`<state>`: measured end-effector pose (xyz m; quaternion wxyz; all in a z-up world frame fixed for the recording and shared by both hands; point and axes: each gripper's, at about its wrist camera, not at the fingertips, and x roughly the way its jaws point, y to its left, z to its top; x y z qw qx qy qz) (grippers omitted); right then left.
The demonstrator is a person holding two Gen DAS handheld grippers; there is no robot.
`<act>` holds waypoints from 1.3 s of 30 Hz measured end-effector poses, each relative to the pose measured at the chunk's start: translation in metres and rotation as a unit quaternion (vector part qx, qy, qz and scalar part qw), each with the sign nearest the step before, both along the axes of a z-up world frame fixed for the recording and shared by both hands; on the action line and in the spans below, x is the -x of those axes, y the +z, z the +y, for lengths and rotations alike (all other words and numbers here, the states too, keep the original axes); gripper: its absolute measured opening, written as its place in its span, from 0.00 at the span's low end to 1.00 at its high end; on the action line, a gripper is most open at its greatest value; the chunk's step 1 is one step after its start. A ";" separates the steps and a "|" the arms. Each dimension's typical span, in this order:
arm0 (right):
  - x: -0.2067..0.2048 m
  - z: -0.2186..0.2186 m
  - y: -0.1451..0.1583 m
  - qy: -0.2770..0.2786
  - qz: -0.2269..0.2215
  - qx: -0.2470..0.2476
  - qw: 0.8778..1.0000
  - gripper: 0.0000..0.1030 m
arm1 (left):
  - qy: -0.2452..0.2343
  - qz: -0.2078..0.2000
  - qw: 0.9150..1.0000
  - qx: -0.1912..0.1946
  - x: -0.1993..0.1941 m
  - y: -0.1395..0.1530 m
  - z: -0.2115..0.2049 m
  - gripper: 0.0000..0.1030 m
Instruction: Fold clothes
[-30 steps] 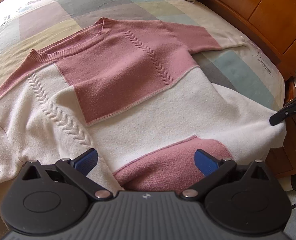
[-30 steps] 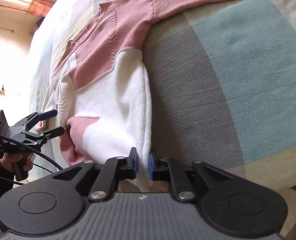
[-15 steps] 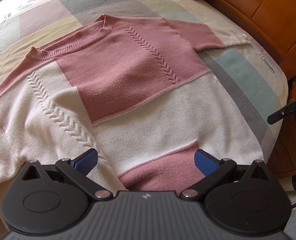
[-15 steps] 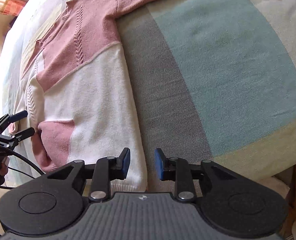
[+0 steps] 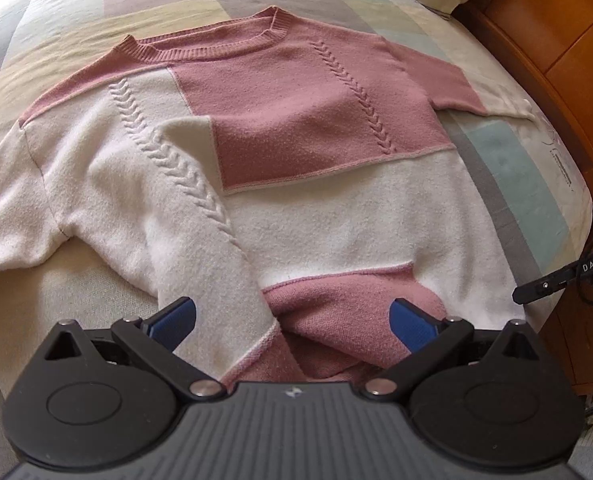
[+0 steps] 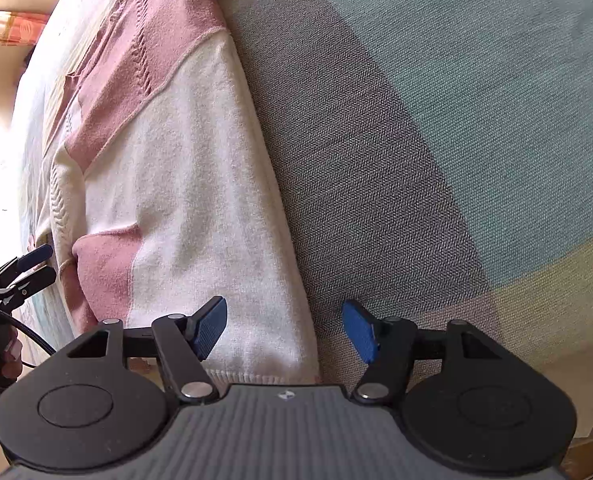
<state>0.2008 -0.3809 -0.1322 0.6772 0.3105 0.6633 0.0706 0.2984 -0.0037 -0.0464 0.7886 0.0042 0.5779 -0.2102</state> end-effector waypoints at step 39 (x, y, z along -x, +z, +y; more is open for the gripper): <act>-0.008 0.016 -0.006 0.022 -0.010 -0.031 0.999 1.00 | 0.151 0.034 0.956 -0.250 0.032 -0.049 0.056 1.00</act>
